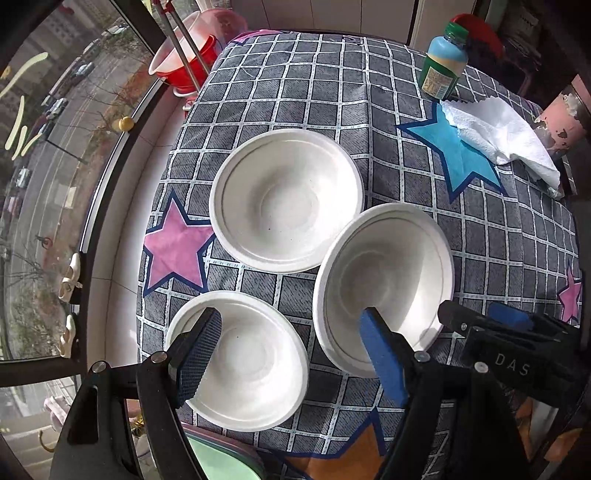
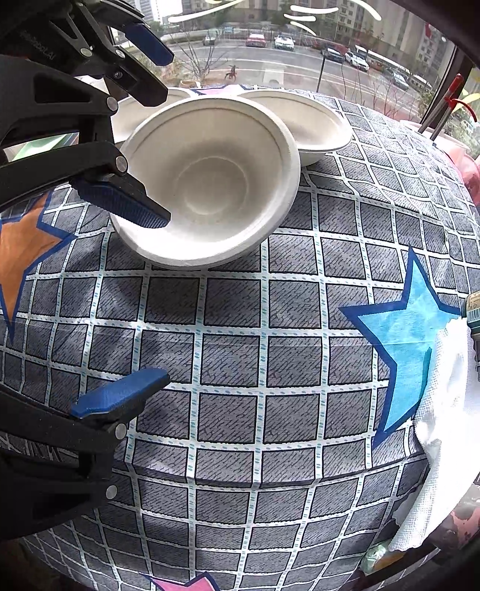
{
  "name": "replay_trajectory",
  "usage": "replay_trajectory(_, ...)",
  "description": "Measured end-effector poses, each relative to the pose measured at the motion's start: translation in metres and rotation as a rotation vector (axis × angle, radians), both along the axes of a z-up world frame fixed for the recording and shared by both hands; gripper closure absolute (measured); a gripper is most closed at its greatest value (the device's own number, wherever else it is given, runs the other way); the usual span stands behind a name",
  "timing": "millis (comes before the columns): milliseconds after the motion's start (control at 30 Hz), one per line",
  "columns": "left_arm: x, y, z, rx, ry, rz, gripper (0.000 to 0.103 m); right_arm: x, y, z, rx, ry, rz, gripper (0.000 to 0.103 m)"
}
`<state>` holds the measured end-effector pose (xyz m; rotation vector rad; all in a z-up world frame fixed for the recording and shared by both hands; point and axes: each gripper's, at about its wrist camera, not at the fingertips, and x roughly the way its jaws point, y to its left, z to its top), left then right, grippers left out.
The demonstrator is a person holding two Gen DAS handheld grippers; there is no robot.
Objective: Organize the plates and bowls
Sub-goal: 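Reach both tools to a white paper bowl and grip its rim, then lift the white paper bowl with both tools and carry it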
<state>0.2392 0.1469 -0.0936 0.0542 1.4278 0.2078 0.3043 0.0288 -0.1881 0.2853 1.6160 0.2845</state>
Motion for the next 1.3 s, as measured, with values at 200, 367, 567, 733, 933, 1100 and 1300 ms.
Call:
replay_trajectory(200,0.022,-0.007,-0.020,0.066,0.020,-0.016,0.023,0.025,0.004,-0.018,0.035,0.007,0.005,0.024)
replay_trajectory(367,0.028,-0.002,-0.035,0.053,0.059,-0.002,0.035,0.036,0.036,-0.027,0.040,0.009,0.002,0.027)
replay_trajectory(567,0.028,-0.009,-0.055,0.019,0.125,-0.027,0.080,0.044,0.063,-0.035,0.104,0.038,0.044,0.080)
replay_trajectory(733,0.020,-0.022,-0.057,0.038,0.124,-0.064,0.081,0.036,0.057,-0.038,0.135,0.071,0.039,0.084)
replay_trajectory(933,0.002,-0.040,-0.058,0.031,0.145,-0.115,0.081,0.018,0.038,-0.037,0.123,0.099,0.024,0.084)
replay_trajectory(1100,-0.021,-0.066,-0.063,0.021,0.173,-0.185,0.081,0.001,0.024,-0.039,0.099,0.127,0.011,0.084)
replay_trajectory(1300,-0.052,-0.091,-0.072,-0.010,0.212,-0.249,0.080,-0.031,0.001,-0.044,0.086,0.178,-0.034,0.084)
